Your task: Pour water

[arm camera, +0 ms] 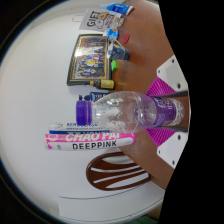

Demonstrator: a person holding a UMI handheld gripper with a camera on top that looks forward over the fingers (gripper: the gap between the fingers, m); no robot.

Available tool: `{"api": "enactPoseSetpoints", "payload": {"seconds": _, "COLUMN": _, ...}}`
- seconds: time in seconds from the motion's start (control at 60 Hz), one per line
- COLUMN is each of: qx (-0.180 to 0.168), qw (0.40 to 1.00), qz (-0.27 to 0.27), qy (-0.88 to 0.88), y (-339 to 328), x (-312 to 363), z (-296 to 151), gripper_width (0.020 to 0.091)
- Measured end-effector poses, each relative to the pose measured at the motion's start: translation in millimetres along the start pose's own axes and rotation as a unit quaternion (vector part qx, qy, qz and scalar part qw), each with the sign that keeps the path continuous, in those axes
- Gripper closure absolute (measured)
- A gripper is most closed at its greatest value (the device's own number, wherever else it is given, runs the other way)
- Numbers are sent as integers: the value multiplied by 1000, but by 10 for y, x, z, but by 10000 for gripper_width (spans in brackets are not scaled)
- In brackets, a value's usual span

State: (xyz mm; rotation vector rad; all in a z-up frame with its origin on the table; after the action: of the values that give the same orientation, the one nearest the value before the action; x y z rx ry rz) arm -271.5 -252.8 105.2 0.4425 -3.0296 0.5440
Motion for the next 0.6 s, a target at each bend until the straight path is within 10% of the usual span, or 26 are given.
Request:
{"api": "enactPoseSetpoints", "payload": {"seconds": 0.183, "qx": -5, "qw": 999, "qz": -18, "qy": 34, "y": -26, "x": -82, "z": -233, "gripper_width": 757}}
{"api": "enactPoseSetpoints", "payload": {"seconds": 0.6, "qx": -153, "qw": 939, "qz": -126, "qy": 281, "y": 408, "x": -1044, "z": -2021, "gripper_width": 758}}
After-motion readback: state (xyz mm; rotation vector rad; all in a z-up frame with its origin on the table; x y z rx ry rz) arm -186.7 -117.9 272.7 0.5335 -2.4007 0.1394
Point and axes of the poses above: the point between the fingertips, and its own axes, seen from behind it with the camera up: x to the left, z down, y forward, the way the camera looks, the point moved 9 cm from there along -y, backward, against the way the camera looks, and after that the axes turned 13 degrees about -z, right-handed, at the moved point
